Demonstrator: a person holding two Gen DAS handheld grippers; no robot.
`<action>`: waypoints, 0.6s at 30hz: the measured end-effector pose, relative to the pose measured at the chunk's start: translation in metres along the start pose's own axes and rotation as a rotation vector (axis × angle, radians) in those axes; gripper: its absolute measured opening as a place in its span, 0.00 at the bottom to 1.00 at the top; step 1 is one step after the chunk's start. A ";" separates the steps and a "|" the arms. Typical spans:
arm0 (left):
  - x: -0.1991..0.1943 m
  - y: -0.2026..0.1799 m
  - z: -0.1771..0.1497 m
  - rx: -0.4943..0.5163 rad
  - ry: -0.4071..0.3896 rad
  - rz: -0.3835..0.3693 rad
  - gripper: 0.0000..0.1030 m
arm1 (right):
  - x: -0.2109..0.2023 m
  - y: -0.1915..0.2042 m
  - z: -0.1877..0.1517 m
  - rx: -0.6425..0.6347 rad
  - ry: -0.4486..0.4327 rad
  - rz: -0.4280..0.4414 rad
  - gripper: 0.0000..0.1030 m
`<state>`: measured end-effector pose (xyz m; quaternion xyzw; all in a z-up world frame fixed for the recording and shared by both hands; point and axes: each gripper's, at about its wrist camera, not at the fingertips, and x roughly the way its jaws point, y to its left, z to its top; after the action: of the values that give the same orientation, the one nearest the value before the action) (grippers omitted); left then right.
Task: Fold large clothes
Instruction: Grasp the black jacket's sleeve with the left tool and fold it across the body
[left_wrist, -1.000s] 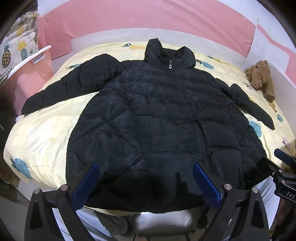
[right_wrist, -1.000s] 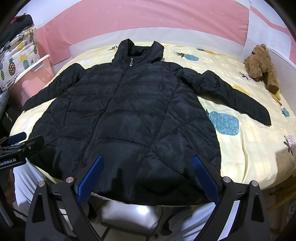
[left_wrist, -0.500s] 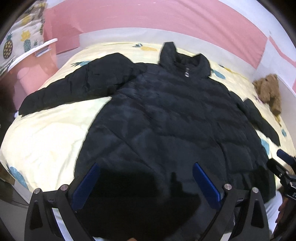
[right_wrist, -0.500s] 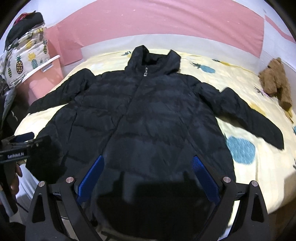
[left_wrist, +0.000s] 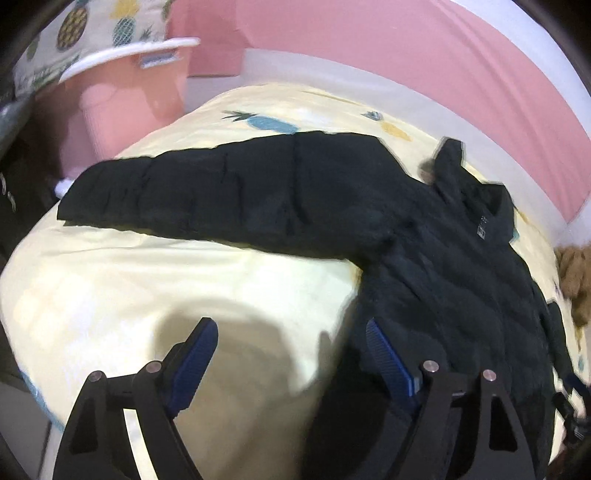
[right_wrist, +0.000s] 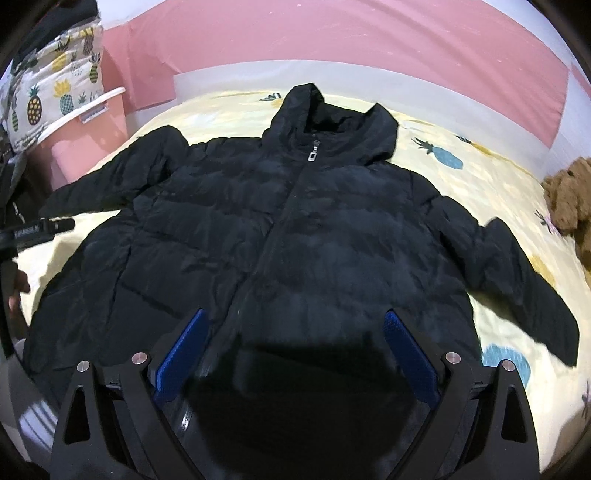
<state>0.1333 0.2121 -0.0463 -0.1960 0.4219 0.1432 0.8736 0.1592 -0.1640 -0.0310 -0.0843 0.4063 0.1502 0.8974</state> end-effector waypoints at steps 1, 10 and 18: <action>0.005 0.007 0.005 -0.016 0.001 -0.005 0.81 | 0.006 0.000 0.003 -0.005 0.006 0.000 0.93; 0.057 0.073 0.046 -0.185 -0.025 0.071 0.80 | 0.053 -0.006 0.018 -0.008 0.056 -0.014 0.93; 0.085 0.102 0.071 -0.265 -0.107 0.106 0.63 | 0.081 -0.028 0.016 0.031 0.092 -0.037 0.93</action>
<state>0.1905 0.3417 -0.0958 -0.2792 0.3620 0.2540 0.8524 0.2302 -0.1698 -0.0805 -0.0848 0.4477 0.1230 0.8816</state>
